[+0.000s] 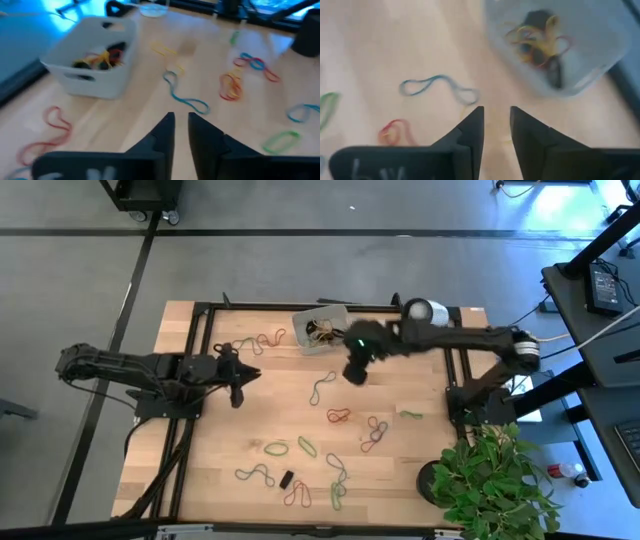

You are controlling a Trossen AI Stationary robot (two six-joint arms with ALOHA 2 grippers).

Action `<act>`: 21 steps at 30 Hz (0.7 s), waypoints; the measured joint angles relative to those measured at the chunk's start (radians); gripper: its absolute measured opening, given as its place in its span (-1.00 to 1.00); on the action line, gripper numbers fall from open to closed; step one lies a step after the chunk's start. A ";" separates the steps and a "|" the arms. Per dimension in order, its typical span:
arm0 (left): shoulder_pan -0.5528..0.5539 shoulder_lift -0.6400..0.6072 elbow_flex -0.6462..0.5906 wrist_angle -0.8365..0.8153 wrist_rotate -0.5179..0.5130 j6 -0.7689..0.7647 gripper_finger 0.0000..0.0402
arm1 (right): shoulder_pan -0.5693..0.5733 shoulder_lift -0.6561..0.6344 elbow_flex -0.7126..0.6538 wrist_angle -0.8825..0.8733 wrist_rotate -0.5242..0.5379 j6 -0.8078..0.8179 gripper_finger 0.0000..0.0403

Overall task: Pick and place rubber bands into bin
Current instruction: Put the blue rubber band into the gray bin

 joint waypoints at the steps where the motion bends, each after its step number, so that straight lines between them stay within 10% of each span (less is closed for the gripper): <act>1: 0.003 0.017 0.015 0.000 -0.020 0.018 -0.68 | 0.022 -0.034 -0.066 0.043 0.001 0.031 -0.55; 9: 0.211 0.197 0.178 -0.183 -0.089 -0.078 -0.17 | 0.176 -0.172 -0.437 0.314 -0.002 0.370 -0.62; 21: 0.792 0.576 0.297 -0.422 0.255 -0.035 -0.04 | 0.238 -0.177 -0.526 0.370 -0.001 0.457 -0.63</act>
